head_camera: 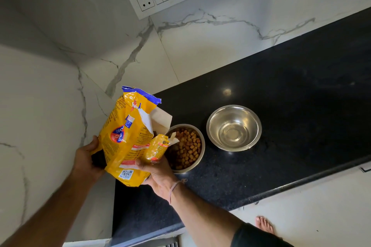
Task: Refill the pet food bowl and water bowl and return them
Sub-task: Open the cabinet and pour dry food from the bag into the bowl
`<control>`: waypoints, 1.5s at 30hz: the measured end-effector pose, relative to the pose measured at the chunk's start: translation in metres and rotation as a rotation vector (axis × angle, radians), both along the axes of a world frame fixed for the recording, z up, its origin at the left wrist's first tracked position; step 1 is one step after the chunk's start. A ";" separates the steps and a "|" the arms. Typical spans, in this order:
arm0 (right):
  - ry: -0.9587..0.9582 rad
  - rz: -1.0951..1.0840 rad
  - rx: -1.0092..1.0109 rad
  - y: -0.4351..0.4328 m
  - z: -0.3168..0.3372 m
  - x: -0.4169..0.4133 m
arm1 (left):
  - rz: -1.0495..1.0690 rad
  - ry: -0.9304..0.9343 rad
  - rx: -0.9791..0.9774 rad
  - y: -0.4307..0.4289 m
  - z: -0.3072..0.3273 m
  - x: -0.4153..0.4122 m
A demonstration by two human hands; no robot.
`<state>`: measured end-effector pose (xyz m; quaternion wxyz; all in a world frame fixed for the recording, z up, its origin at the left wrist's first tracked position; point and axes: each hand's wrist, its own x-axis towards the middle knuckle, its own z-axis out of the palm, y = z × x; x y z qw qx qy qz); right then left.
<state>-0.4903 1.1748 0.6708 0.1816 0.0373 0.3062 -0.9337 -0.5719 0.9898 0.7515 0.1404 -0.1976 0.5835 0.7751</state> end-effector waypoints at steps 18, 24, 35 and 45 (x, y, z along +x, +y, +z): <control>-0.033 -0.023 0.050 -0.008 -0.003 0.005 | 0.014 -0.009 -0.023 -0.002 0.000 0.000; -0.044 -0.033 0.054 -0.010 -0.008 0.006 | 0.030 -0.009 -0.032 -0.003 -0.001 0.000; -0.054 -0.019 0.004 -0.006 -0.004 0.009 | 0.033 -0.010 -0.026 -0.005 -0.002 -0.001; -0.053 -0.010 -0.023 -0.004 -0.003 0.009 | 0.013 -0.001 -0.006 -0.002 0.000 0.001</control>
